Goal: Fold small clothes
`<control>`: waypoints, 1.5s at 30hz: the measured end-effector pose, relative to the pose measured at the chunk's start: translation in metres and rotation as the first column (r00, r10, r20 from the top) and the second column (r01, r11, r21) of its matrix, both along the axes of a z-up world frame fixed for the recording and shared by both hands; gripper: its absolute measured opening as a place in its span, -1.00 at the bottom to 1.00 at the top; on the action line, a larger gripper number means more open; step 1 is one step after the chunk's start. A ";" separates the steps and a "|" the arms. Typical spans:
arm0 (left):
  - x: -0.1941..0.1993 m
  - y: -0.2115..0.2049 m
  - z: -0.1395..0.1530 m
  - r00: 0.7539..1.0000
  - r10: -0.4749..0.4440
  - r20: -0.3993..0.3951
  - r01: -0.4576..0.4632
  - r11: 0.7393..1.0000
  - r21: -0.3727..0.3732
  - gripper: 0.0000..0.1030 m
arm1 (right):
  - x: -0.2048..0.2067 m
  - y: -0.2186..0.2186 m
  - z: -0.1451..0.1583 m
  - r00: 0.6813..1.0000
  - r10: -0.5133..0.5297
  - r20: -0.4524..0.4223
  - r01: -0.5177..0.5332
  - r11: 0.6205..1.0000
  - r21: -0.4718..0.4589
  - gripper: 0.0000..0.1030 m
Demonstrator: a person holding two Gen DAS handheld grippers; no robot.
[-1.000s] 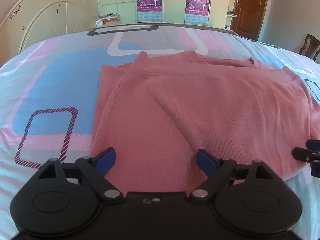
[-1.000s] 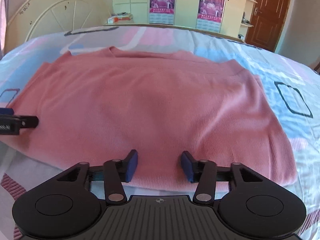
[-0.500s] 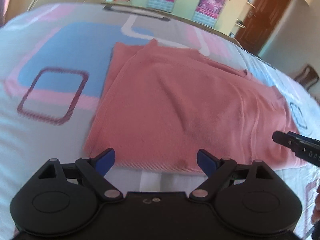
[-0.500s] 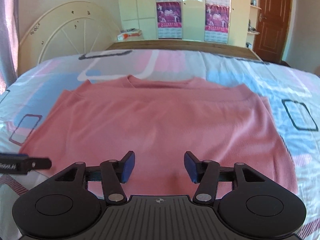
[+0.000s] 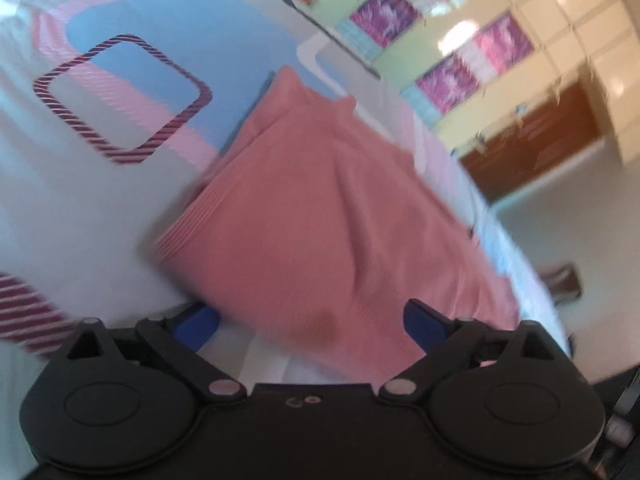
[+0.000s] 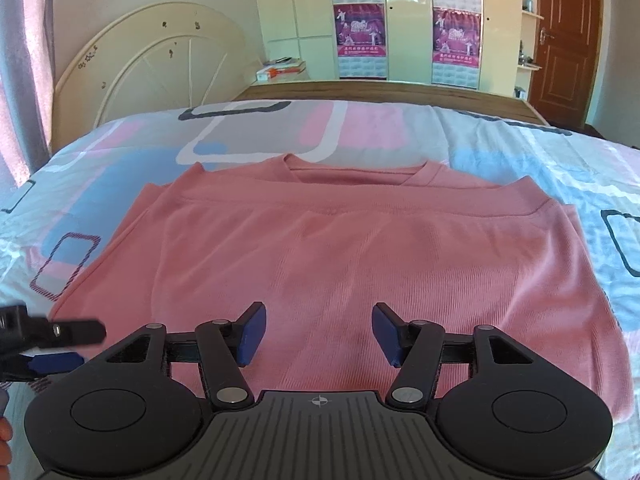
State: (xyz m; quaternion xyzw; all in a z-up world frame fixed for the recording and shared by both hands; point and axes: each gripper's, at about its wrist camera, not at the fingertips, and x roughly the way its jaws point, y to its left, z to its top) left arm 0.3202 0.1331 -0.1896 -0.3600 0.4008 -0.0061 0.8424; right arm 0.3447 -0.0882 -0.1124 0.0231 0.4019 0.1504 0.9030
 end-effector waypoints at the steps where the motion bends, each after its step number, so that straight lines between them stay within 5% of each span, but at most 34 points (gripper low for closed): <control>1: 0.004 0.001 -0.002 1.000 0.014 0.017 -0.014 1.000 -0.009 0.92 | 0.003 0.000 -0.001 1.000 -0.006 0.003 0.006 1.000 0.003 0.13; 5: 0.022 0.003 -0.010 0.994 0.076 0.084 -0.071 0.996 -0.054 0.69 | 0.021 0.002 -0.003 0.999 -0.027 0.025 0.027 1.000 -0.012 0.13; 7: 0.030 0.006 -0.018 0.991 0.100 0.088 -0.092 0.992 -0.089 0.05 | 0.031 0.005 -0.005 0.999 -0.041 0.031 0.042 0.999 -0.026 0.13; 11: 0.037 0.015 -0.030 0.986 0.148 0.082 -0.138 0.984 -0.110 -0.60 | 0.045 0.014 -0.025 0.999 -0.037 0.002 0.037 0.995 -0.097 0.13; 22: 0.033 0.012 -0.018 0.986 0.138 0.097 -0.133 0.989 -0.060 -0.74 | 0.041 0.021 -0.043 1.000 -0.019 0.008 0.020 0.985 -0.173 0.13; 31: 0.045 -0.058 0.057 0.964 -0.063 0.258 0.012 0.981 0.195 -0.76 | 0.048 -0.013 -0.023 1.000 0.006 0.005 -0.006 1.000 0.019 0.15; 38: 0.070 -0.187 0.092 0.875 -0.366 0.316 0.257 0.905 0.339 -0.76 | 0.042 -0.098 0.000 0.995 -0.087 0.038 0.083 0.992 0.100 0.15; 42: 0.076 -0.265 0.073 0.808 -0.524 0.268 0.411 0.829 0.380 -0.76 | 0.034 -0.163 0.001 0.985 -0.168 0.035 0.165 0.984 0.074 0.15; 45: 0.077 -0.307 0.041 0.781 -0.601 0.169 0.496 0.761 0.418 -0.75 | 0.029 -0.207 -0.001 0.975 -0.223 0.015 0.222 0.973 0.067 0.15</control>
